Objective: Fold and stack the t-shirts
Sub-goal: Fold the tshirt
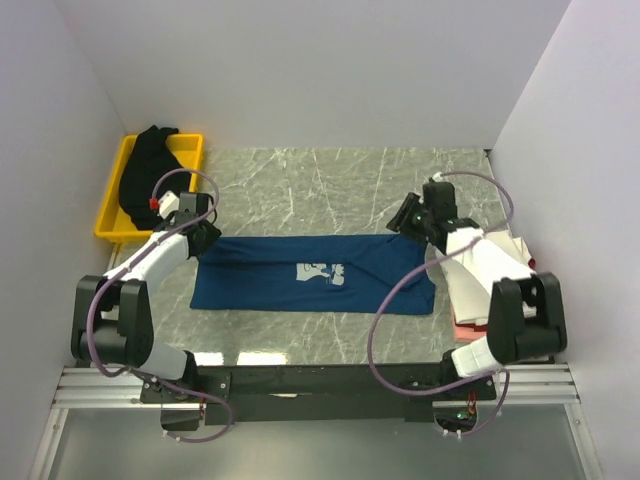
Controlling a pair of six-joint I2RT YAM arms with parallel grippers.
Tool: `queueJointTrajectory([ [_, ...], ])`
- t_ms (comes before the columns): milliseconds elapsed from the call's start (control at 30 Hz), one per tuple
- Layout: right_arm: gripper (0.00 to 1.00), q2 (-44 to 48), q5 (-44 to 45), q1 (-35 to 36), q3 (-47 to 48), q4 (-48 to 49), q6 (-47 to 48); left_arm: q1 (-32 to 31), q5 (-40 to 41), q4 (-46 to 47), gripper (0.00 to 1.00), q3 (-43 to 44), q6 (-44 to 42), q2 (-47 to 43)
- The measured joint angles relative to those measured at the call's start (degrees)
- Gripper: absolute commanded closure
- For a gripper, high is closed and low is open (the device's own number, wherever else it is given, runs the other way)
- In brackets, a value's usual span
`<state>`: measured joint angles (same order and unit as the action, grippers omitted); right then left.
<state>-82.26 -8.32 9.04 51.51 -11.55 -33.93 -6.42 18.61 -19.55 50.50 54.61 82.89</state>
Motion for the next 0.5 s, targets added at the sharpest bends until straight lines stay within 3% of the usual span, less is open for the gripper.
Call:
queueJointTrajectory([
  [300,0.5,-15.3,7.3,3.7,11.3,-1.9,2.5,0.0,-0.3,-0.4,0.62,3.1,0.0,5.4],
  [500,0.54,-19.4,9.5,6.4,12.3,-3.2,3.4,0.0,-0.3,-0.4,0.64,3.4,0.0,6.8],
])
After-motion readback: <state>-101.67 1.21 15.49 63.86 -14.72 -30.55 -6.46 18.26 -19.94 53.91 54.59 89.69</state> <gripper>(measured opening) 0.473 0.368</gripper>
